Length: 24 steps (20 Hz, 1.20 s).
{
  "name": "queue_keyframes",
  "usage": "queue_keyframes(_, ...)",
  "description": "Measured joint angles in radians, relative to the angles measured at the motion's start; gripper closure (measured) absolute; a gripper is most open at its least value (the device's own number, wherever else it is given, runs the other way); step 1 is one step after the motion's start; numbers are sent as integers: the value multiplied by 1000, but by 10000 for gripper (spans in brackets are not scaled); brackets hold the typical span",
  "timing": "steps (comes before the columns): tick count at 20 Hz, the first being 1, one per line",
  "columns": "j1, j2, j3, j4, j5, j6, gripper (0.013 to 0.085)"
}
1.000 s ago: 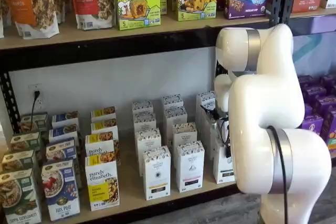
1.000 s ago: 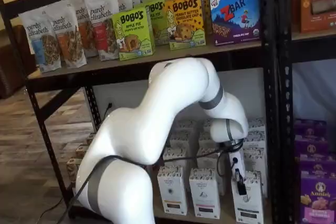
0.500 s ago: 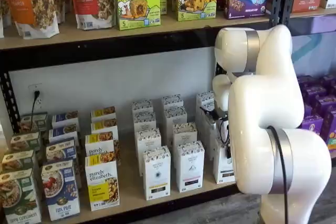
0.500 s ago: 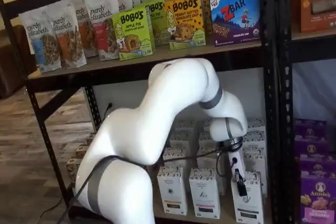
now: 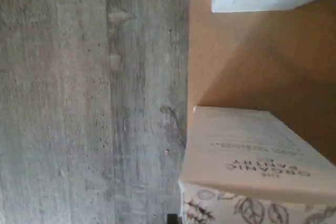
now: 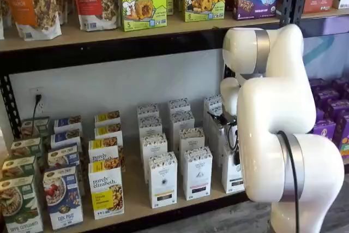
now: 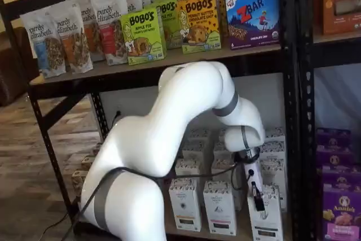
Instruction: Pick up the white box with a green strip in the middle, on the bottom shelf, the sixth box from the left
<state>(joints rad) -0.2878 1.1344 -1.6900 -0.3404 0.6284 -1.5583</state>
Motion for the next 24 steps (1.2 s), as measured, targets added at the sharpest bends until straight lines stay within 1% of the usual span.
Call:
queue_keyframes(2,0,-18,29,8,-17,-6,450)
queue_keyframes(5,-1,-61,104,24,-72,-16,450)
queue_keyframes(9,8,-150,237,44,-116,-21,450)
queue_keyframes(13,12,-252,382,40,-160,-8,450)
queue_keyframes(16,17,-321,472,34,-187,5,450)
queue_keyframes(19,26,-391,556,21,-202,28,450)
queue_keyframes(21,37,-452,625,17,-208,42,450)
queue_keyframes(24,49,-544,723,0,-222,71,450)
